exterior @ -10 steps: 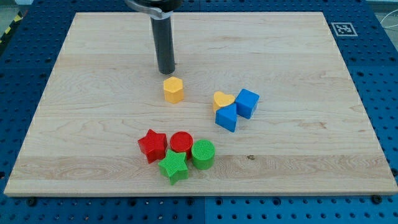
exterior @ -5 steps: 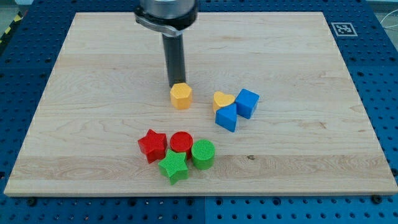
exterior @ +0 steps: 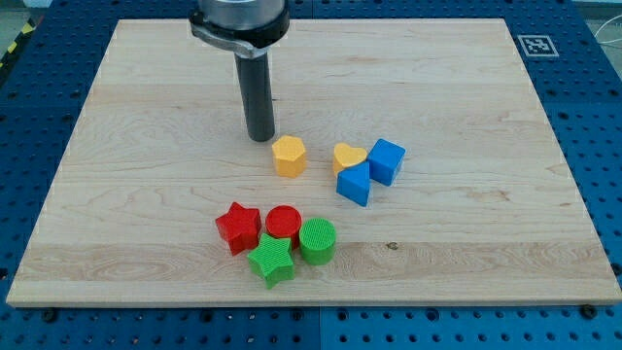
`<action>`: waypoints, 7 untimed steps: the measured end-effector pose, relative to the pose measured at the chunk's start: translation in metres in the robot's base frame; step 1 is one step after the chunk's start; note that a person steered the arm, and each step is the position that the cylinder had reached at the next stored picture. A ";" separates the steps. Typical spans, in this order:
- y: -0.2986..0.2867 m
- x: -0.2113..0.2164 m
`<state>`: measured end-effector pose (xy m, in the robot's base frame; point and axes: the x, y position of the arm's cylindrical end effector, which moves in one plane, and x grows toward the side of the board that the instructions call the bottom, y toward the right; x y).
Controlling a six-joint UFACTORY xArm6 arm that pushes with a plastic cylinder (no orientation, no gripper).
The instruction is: Push yellow hexagon above the blue triangle
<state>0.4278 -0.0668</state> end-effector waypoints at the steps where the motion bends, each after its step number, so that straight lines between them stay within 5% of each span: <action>1: 0.000 0.016; 7: 0.084 0.028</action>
<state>0.4563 0.0170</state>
